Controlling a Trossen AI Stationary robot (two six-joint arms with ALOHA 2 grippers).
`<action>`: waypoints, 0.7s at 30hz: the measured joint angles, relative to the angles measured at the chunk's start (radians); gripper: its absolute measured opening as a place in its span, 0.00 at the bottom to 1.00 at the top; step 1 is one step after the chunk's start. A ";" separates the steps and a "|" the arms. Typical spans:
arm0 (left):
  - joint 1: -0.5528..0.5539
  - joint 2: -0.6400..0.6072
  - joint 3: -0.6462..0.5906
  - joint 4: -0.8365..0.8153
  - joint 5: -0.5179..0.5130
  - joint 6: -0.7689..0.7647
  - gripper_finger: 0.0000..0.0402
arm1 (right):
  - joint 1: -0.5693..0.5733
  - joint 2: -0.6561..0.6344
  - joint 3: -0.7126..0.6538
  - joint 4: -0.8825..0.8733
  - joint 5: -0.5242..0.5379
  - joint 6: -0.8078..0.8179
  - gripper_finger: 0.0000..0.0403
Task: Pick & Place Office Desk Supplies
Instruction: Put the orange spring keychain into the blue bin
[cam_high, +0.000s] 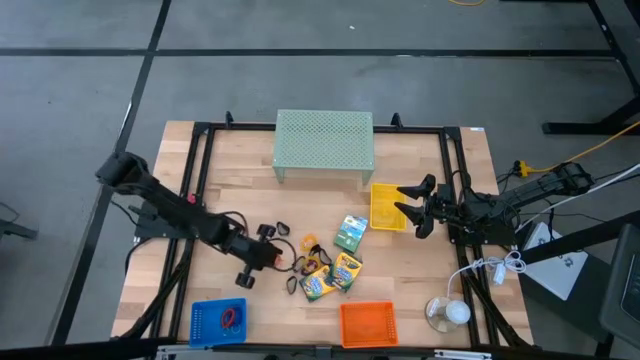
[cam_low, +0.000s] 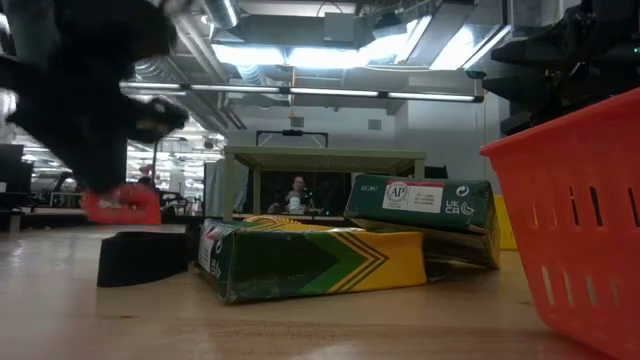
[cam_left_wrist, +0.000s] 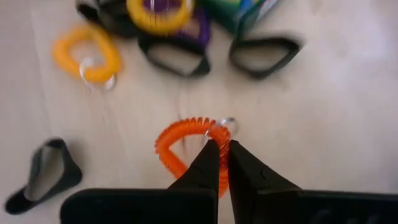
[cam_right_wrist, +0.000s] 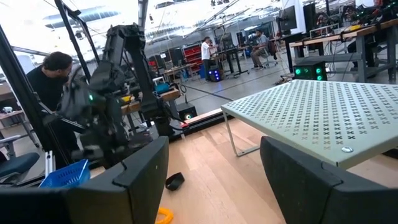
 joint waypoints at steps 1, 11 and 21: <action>-0.012 -0.030 0.000 -0.005 0.001 -0.006 0.02 | 0.000 0.000 0.000 0.000 0.000 0.000 0.63; -0.190 -0.290 0.001 -0.009 0.084 -0.175 0.01 | 0.000 0.000 0.000 -0.006 0.000 0.004 0.63; -0.434 -0.301 0.002 0.013 0.037 -0.540 0.01 | 0.000 0.000 0.000 -0.007 0.000 0.006 0.63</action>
